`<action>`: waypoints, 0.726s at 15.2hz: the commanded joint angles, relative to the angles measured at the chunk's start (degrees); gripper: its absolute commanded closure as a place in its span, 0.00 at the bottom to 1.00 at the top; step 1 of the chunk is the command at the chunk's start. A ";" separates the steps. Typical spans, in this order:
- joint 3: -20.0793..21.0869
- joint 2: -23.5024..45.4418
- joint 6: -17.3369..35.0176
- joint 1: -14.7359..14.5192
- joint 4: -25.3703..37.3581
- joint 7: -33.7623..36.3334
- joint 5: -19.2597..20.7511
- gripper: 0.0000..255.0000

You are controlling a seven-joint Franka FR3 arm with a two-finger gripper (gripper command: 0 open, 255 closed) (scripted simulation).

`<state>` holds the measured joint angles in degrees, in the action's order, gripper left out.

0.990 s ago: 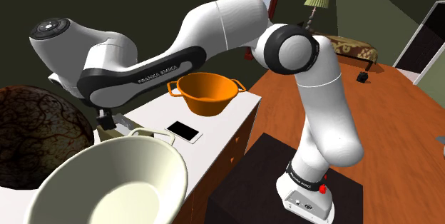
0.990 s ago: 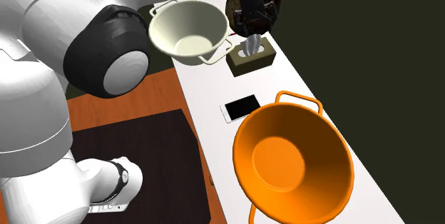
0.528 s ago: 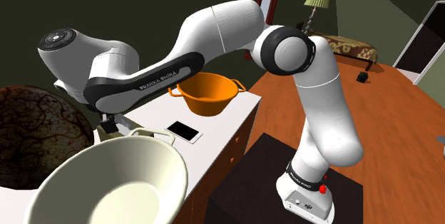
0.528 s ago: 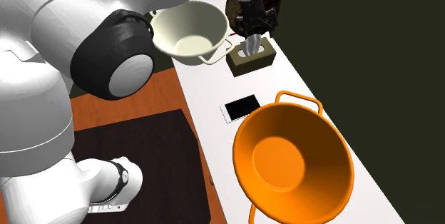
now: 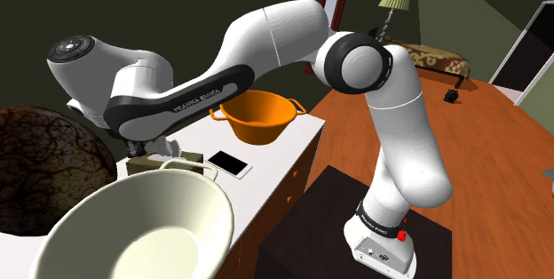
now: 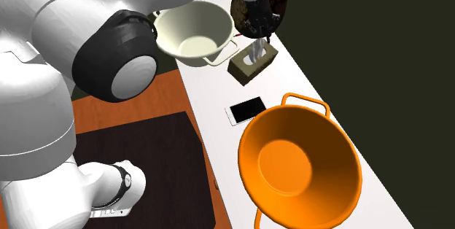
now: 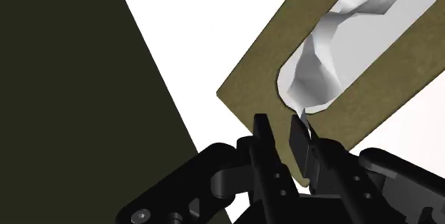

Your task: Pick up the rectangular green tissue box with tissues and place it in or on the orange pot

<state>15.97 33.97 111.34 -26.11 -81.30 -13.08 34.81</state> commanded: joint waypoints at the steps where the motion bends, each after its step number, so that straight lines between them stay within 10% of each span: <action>1: 0.01 0.09 -0.04 -0.02 0.03 -0.02 -0.03 1.00; 7: 0.01 0.13 -0.07 -0.04 0.11 -0.03 -0.03 1.00; 8: 0.01 0.13 -0.07 -0.04 0.11 -0.03 -0.03 0.00; 11: -1.78 0.79 -13.90 -5.83 3.99 2.71 3.20 0.00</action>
<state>14.69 34.46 102.31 -30.01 -78.66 -11.27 37.02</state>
